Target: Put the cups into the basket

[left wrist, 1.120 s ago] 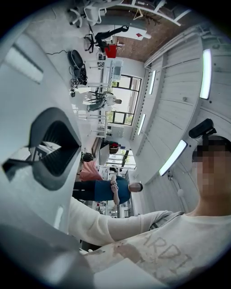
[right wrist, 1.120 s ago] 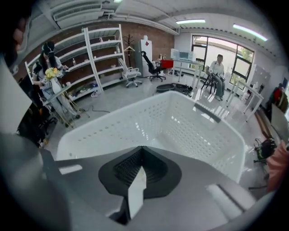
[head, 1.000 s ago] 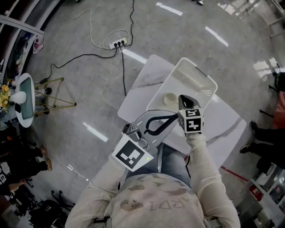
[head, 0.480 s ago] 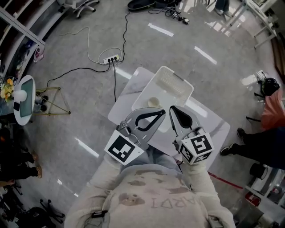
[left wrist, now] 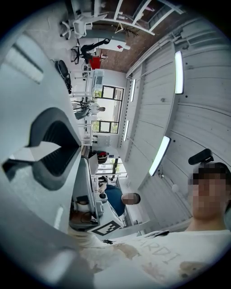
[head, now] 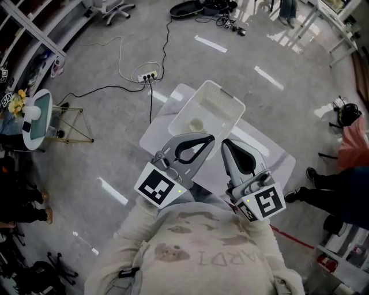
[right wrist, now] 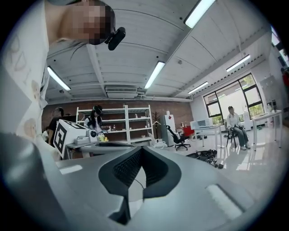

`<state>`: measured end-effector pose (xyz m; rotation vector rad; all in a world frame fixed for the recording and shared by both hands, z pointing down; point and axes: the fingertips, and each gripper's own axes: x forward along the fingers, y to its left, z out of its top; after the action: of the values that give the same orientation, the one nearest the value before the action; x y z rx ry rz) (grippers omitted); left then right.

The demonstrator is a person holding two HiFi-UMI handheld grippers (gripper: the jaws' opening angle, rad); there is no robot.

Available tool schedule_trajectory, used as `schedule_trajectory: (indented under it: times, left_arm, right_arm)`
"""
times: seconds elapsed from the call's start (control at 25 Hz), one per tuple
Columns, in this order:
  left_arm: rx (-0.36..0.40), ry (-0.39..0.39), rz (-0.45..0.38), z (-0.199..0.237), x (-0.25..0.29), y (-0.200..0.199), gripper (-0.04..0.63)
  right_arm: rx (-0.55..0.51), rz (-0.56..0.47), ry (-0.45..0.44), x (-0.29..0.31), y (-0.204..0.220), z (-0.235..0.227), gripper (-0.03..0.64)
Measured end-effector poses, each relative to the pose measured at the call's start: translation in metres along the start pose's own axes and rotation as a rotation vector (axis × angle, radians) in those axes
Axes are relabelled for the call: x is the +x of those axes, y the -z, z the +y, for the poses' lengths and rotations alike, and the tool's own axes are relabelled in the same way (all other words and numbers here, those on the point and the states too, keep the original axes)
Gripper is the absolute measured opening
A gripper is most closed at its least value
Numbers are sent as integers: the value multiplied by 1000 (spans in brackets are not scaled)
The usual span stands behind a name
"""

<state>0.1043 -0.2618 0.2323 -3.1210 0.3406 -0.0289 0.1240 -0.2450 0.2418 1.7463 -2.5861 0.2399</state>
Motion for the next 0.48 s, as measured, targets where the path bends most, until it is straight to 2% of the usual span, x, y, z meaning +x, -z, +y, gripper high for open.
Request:
schedule_trajectory:
  times: [0.48]
  left_arm:
    - [24,-65,12,-29,-9,-5,0]
  right_arm:
    - [1,-28,-73,-25,-2,14,23]
